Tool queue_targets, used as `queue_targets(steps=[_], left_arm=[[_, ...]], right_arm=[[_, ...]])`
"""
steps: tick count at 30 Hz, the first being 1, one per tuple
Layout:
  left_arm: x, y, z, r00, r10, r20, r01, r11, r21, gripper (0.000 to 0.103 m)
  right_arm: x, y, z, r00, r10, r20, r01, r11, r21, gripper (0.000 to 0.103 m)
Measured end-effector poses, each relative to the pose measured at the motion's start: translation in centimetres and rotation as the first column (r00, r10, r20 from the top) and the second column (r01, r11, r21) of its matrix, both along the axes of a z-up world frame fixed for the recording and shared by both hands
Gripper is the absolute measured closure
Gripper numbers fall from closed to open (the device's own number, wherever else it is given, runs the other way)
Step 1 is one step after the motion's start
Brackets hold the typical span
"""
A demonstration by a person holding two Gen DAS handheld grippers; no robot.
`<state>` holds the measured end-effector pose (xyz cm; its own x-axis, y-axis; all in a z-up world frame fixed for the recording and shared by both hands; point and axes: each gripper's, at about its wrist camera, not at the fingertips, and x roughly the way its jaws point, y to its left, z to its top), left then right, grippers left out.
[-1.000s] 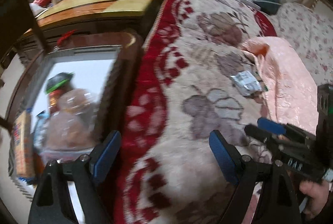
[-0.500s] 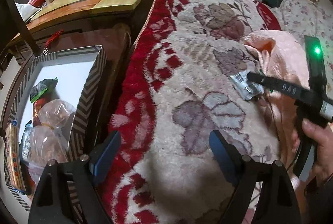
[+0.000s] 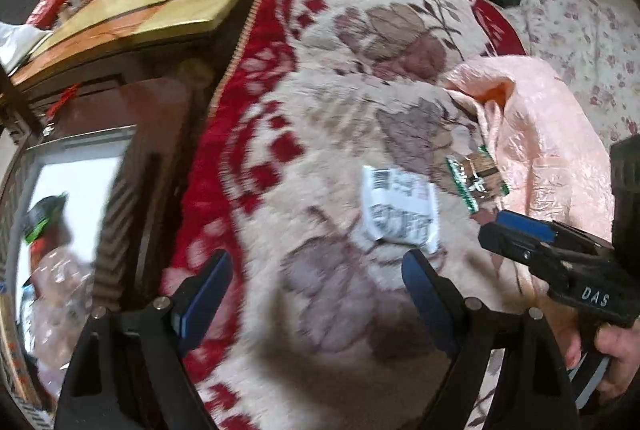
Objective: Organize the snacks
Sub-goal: 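Grasp the white wrapped pack with the left gripper while the right grasps the brown cake pack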
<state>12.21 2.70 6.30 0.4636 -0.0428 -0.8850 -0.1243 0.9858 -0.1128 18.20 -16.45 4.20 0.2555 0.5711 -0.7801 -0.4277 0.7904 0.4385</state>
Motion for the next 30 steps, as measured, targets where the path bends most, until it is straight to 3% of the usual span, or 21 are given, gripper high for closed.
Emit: queue_targets(steps=[4,9,11,14,24,26,28,30], left_arm=[[2.2,-1.6,-0.7,1.0,-0.015,-0.019,0.015,1.0,-0.015,0.015],[4.2,-4.0,-2.2,0.996,-0.08,-0.046,0.081,0.997,0.02,0.015],[4.7,-4.8,-2.9,0.993,-0.101,-0.062,0.102,0.995,0.021,0.015],[5.4,-5.3,-3.6,0.992,-0.103,-0.077,0.104,0.994,0.018,0.015],[7.1,-5.2,-5.3,0.991,-0.085,-0.105,0.09,0.995,0.039,0.015],[7.1,-5.2,-5.3,0.992,-0.088,-0.091,0.092,0.995,0.035,0.022],[6.8,-5.1,-5.1,0.993,-0.099,-0.071,0.102,0.994,0.034,0.04],[6.4,-4.8,-4.7,0.992,-0.109,-0.059,0.111,0.994,0.021,0.05]], right_arm=[[0.6,-2.3,-0.5,0.996,-0.085,0.011,0.085,0.994,-0.064,0.046],[1.6,-3.9,-0.6,0.987,-0.156,0.049,0.161,0.979,-0.122,0.044],[2.2,-3.6,-0.3,0.986,-0.149,0.077,0.159,0.974,-0.158,0.033],[3.4,-3.0,-0.4,0.986,-0.13,0.105,0.149,0.968,-0.201,0.032],[7.0,-0.6,-3.2,0.996,-0.028,0.085,0.052,0.954,-0.296,0.034],[6.7,-0.1,-3.5,0.994,-0.002,0.112,0.038,0.945,-0.324,0.044],[6.4,-0.2,-3.4,0.992,0.007,0.128,0.036,0.943,-0.331,0.047],[6.2,-0.4,-3.2,0.992,0.001,0.123,0.039,0.945,-0.324,0.05]])
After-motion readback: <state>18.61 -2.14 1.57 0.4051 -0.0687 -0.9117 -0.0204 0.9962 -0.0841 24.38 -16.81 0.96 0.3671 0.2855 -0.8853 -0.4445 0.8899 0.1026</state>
